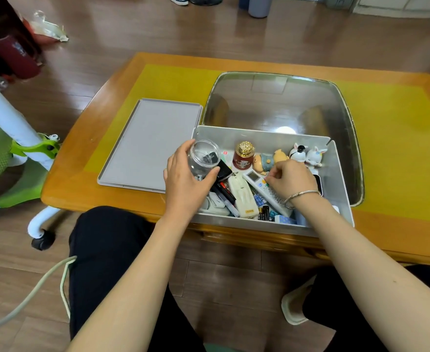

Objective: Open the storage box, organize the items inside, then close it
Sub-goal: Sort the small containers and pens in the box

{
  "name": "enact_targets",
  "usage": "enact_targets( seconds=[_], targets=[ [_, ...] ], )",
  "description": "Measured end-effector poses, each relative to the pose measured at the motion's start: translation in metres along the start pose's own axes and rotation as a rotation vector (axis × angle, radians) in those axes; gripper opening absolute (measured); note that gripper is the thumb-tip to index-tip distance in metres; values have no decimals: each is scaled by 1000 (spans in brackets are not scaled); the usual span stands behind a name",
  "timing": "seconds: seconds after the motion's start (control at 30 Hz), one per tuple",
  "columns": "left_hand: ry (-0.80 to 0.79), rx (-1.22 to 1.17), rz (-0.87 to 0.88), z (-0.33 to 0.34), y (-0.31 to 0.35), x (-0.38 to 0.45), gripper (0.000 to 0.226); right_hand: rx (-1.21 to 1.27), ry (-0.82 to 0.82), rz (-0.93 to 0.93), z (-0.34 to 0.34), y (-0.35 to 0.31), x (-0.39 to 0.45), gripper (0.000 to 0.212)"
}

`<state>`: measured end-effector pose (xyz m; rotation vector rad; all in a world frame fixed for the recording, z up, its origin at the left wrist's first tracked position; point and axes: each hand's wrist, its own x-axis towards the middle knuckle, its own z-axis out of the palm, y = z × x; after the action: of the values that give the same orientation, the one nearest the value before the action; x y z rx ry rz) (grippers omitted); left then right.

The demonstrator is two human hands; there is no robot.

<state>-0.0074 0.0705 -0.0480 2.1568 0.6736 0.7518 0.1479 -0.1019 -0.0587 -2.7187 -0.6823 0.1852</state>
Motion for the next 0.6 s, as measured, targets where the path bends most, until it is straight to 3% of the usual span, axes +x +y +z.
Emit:
enact_targets(
  seconds=[0.23, 0.4, 0.6],
  targets=[
    [72, 347, 187, 7, 16, -11, 65, 306, 124, -12, -15, 6, -15, 15],
    [-70, 359, 163, 25, 30, -19, 72, 597, 165, -27, -28, -2, -26, 9],
    [-197, 261, 187, 37, 28, -20, 69, 757, 172, -152, -43, -13, -41, 10]
  ],
)
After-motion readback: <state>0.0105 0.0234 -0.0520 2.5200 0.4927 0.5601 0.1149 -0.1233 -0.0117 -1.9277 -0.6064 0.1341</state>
